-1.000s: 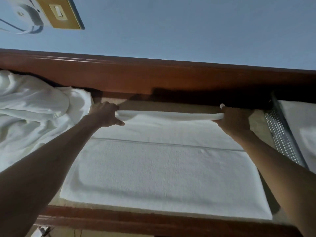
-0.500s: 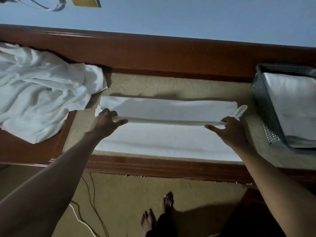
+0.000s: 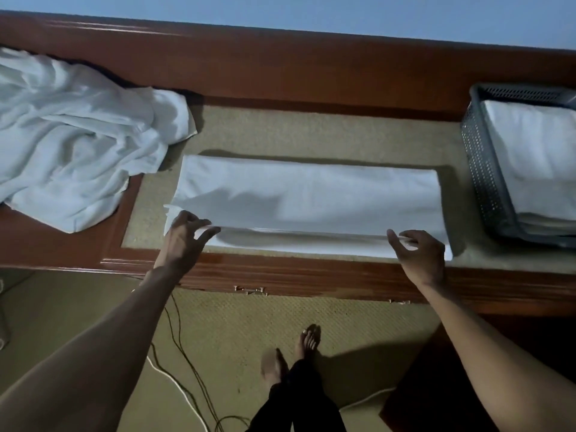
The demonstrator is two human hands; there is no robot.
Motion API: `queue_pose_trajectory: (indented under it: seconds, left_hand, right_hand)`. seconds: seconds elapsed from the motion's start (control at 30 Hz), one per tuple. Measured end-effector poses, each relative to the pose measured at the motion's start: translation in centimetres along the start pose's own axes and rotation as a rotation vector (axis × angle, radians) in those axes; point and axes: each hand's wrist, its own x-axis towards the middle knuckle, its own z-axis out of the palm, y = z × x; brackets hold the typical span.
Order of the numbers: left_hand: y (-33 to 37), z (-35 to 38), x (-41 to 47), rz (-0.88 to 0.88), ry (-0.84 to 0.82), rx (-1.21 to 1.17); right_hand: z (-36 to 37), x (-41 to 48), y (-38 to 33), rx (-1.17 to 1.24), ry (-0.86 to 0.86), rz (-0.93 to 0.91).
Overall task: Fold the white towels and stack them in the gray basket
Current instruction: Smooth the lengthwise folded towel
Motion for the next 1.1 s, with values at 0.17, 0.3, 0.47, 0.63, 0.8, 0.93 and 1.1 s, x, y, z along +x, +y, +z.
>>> queue_pose_trajectory:
  seconds: [0.17, 0.3, 0.47, 0.63, 0.8, 0.93, 1.1]
  left_hand:
    - [-1.0, 0.6, -0.8, -0.048, -0.063, -0.016]
    - [-1.1, 0.8, -1.7, -0.018, 0.071, 0.003]
    - [-0.3, 1.7, -3.2, -0.097, 0.064, 0.002]
    - [3.2, 1.4, -2.2, -0.210, 0.125, 0.140]
    - [8.6, 3.8, 3.3, -0.036, 0.181, 0.091]
    - [13.6, 8.9, 8.0, 0.115, 0.165, 0.046]
    - [19.2, 15.6, 12.3, 0.249, 0.008, 0.082]
  right_hand:
    - [0.9, 0.0, 0.5, -0.057, -0.031, 0.031]
    - [0.4, -0.6, 0.8, -0.028, 0.038, 0.049]
    - [0.0, -0.9, 1.4, -0.014, 0.019, -0.002]
    - [-0.4, 0.5, 1.3, -0.088, 0.047, 0.055]
    - [-1.0, 5.8, 0.9, 0.005, 0.232, 0.087]
    - [-0.3, 10.3, 2.1, -0.010, 0.305, 0.163]
    - [1.5, 15.6, 6.5, -0.094, 0.222, 0.307]
